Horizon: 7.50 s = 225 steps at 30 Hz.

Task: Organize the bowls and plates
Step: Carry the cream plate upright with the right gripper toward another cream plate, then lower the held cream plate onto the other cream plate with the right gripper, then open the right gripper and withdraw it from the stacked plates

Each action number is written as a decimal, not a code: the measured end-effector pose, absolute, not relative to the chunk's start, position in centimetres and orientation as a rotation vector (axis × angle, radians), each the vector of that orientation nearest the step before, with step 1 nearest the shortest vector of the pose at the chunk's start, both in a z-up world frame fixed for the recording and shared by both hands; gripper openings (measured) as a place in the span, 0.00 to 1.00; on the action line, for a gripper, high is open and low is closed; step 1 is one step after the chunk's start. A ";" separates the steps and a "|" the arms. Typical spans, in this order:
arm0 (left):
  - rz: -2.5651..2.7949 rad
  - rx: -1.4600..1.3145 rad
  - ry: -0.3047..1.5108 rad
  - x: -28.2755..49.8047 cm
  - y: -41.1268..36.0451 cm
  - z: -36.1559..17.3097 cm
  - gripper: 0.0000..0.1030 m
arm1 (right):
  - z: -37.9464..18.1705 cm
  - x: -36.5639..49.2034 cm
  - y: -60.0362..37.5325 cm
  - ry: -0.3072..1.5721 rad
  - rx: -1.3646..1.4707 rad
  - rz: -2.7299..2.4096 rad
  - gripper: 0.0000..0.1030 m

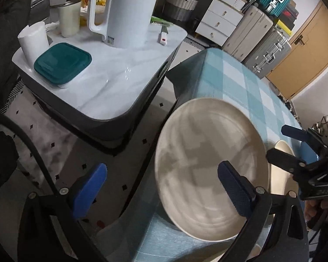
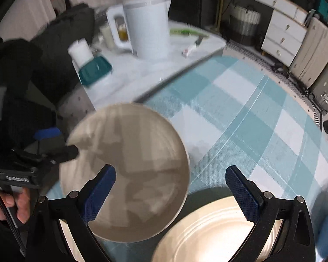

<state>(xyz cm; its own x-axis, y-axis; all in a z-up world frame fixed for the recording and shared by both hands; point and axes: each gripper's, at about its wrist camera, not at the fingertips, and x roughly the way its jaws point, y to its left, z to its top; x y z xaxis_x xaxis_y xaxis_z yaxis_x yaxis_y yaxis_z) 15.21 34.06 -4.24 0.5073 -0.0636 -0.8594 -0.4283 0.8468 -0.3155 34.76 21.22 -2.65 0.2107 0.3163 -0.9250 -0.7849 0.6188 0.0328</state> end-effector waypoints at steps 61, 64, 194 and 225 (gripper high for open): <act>0.126 -0.571 1.076 14.0 34.8 -5.7 0.12 | -5.8 35.7 20.3 1.288 -0.274 0.815 0.12; 0.137 -0.577 1.078 14.0 34.9 -6.1 0.13 | -6.2 35.6 20.2 1.292 -0.259 0.813 0.12; 0.213 -0.329 1.065 -2.2 24.2 -3.5 0.37 | -5.0 12.2 3.9 1.107 -0.214 0.772 0.20; 0.174 -0.379 1.088 0.4 22.9 -4.8 0.47 | -6.4 11.7 4.5 1.074 -0.049 0.786 0.44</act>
<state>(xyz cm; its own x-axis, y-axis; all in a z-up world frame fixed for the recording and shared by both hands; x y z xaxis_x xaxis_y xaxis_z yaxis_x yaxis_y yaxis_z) 0.39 22.89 -4.84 0.4585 -0.0464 -0.8875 -0.3213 0.9224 -0.2142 11.66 4.55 -6.40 0.2379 0.5509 -0.8000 -0.5965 0.7329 0.3273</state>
